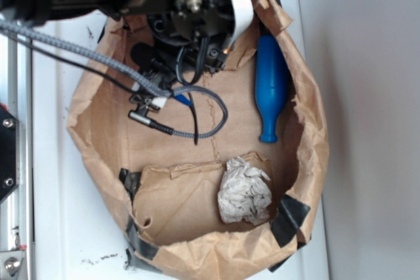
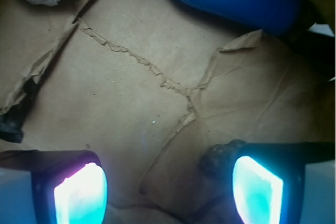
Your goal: Grab the rock.
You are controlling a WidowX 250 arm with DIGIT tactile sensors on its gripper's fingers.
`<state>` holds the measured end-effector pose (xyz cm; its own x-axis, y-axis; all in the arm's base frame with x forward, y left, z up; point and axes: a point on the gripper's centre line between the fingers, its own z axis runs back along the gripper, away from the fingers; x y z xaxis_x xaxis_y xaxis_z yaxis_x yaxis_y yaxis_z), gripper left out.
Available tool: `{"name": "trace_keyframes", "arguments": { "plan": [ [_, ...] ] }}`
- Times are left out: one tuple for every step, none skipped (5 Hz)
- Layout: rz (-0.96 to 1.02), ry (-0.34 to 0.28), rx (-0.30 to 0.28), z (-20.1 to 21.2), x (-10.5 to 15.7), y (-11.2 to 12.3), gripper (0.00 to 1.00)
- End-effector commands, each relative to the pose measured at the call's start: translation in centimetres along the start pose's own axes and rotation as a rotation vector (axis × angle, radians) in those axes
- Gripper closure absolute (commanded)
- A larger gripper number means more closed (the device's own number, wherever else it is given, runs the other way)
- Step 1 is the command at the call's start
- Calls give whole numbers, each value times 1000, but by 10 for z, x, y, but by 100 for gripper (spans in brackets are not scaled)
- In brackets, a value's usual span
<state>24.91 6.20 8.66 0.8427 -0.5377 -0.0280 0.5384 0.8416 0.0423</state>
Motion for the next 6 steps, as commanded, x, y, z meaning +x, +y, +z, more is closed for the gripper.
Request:
{"name": "trace_keyframes", "arguments": {
  "plan": [
    [-1,5,116,2,-11,13,0],
    [-1,5,116,2,-11,13,0],
    [-1,5,116,2,-11,13,0],
    [-1,5,116,2,-11,13,0],
    [-150,-25,73,-4,-12,24,0],
    [-254,-47,37,-15,-14,30,0]
  ]
}}
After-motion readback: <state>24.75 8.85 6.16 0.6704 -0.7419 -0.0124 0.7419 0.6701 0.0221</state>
